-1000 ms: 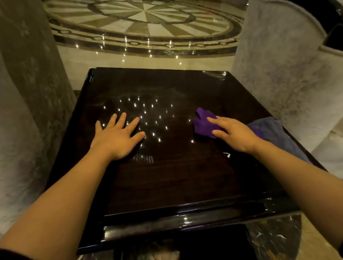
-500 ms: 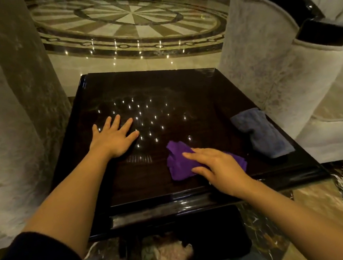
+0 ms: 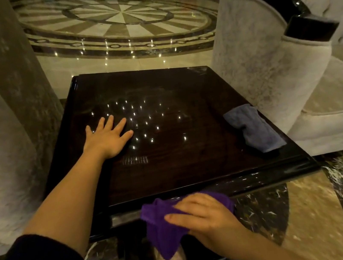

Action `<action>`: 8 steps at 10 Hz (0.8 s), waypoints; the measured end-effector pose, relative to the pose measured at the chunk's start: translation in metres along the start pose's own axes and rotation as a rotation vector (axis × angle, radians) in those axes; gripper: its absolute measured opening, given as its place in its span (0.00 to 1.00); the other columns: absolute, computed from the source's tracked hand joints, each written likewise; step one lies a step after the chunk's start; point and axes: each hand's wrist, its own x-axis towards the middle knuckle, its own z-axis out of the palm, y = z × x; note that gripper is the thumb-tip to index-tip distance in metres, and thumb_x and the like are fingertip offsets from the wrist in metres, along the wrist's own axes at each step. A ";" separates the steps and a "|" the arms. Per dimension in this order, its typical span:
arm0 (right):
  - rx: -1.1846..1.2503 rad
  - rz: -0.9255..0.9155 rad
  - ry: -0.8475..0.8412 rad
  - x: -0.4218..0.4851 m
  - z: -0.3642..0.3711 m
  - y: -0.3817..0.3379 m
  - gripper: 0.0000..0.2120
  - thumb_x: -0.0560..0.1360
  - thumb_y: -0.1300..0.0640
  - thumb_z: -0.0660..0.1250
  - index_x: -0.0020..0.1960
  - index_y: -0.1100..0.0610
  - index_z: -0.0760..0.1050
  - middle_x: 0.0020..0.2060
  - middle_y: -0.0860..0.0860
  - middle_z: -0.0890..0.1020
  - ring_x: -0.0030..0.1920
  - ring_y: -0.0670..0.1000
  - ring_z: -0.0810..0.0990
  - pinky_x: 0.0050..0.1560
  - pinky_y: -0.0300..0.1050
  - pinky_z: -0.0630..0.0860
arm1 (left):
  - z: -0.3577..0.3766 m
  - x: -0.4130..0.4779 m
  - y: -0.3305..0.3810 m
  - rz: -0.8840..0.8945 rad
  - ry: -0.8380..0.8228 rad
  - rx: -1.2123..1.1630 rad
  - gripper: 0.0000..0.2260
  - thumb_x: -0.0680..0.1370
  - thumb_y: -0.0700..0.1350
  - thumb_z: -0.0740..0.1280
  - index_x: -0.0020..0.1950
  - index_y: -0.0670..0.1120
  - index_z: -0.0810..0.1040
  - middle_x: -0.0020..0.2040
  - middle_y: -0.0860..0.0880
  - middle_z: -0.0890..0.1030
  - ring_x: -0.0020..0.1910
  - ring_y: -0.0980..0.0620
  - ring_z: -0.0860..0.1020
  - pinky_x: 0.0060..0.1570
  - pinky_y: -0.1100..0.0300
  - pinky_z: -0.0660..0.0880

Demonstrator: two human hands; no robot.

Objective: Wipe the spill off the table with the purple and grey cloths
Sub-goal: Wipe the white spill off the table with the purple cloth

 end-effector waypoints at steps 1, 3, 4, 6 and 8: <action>0.091 0.030 -0.056 -0.006 0.001 -0.003 0.16 0.72 0.61 0.67 0.60 0.52 0.75 0.50 0.51 0.83 0.50 0.51 0.80 0.51 0.47 0.78 | -0.002 -0.001 0.001 0.002 0.001 0.007 0.28 0.76 0.64 0.44 0.74 0.58 0.44 0.77 0.48 0.44 0.75 0.47 0.42 0.71 0.40 0.41; 0.170 0.037 0.044 0.008 -0.030 -0.006 0.16 0.72 0.58 0.66 0.59 0.59 0.75 0.50 0.55 0.82 0.49 0.52 0.79 0.51 0.46 0.77 | -0.003 -0.001 -0.001 -0.004 -0.007 0.008 0.28 0.76 0.65 0.45 0.74 0.58 0.45 0.77 0.48 0.44 0.75 0.47 0.42 0.71 0.40 0.40; 0.281 0.149 0.100 0.019 -0.053 -0.002 0.17 0.74 0.55 0.62 0.63 0.53 0.71 0.52 0.48 0.78 0.53 0.44 0.73 0.56 0.34 0.68 | -0.004 -0.001 0.001 -0.013 -0.022 -0.008 0.28 0.76 0.65 0.46 0.73 0.59 0.46 0.77 0.49 0.44 0.75 0.47 0.42 0.71 0.40 0.40; 0.424 0.263 -0.027 0.024 -0.082 0.009 0.22 0.75 0.60 0.63 0.59 0.35 0.64 0.56 0.34 0.72 0.60 0.35 0.71 0.58 0.25 0.65 | -0.034 -0.010 0.022 -0.049 -0.101 0.130 0.25 0.77 0.61 0.51 0.73 0.54 0.57 0.75 0.45 0.59 0.73 0.42 0.58 0.69 0.38 0.53; 0.399 0.244 -0.178 0.025 -0.089 0.013 0.22 0.76 0.57 0.61 0.62 0.34 0.62 0.59 0.32 0.68 0.62 0.35 0.67 0.62 0.28 0.63 | -0.065 -0.084 0.078 0.191 -0.211 -0.783 0.12 0.76 0.54 0.60 0.46 0.48 0.79 0.44 0.45 0.81 0.43 0.49 0.79 0.45 0.56 0.73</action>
